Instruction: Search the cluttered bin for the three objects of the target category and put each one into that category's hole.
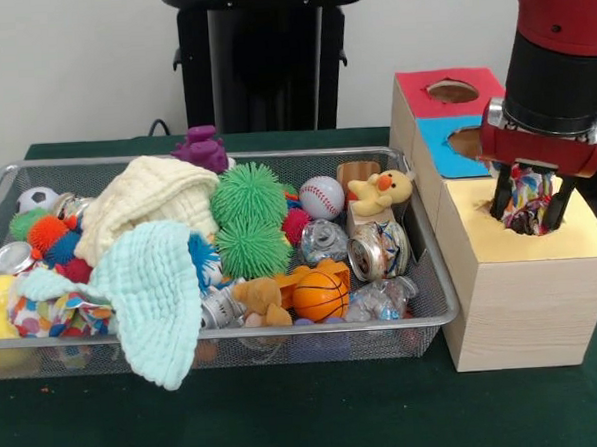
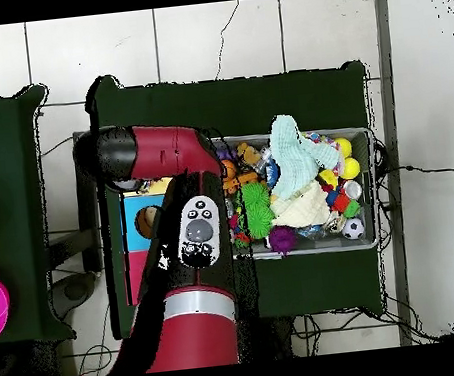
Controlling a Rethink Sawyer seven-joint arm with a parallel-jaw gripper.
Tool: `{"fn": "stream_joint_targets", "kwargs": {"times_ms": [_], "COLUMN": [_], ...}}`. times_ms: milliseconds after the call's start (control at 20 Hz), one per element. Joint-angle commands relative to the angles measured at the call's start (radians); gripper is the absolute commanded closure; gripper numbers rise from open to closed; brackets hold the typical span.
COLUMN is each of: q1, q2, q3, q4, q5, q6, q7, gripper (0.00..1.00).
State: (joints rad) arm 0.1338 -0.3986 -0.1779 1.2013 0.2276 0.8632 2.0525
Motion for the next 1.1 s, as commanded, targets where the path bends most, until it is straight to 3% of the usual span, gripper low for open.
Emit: {"fn": "stream_joint_targets", "kwargs": {"times_ms": [50,250,300,450,900,1100], "q1": [-0.003,0.014,0.017,-0.001,0.01,0.0], "q2": [-0.027,-0.017,-0.016,-0.024,-0.045,-0.07], "q3": [-0.126,-0.141,-0.146,-0.121,-0.136,-0.066], "q4": [-0.081,-0.106,-0.106,-0.084,-0.08,0.024], "q5": [-0.063,-0.048,-0.042,-0.025,0.003,0.084], "q6": [0.13,0.161,0.153,0.12,0.192,0.202], "q7": [0.234,0.234,0.223,0.204,0.224,0.249], "gripper": [0.0,0.0,1.0,1.0,1.0,1.0]}}
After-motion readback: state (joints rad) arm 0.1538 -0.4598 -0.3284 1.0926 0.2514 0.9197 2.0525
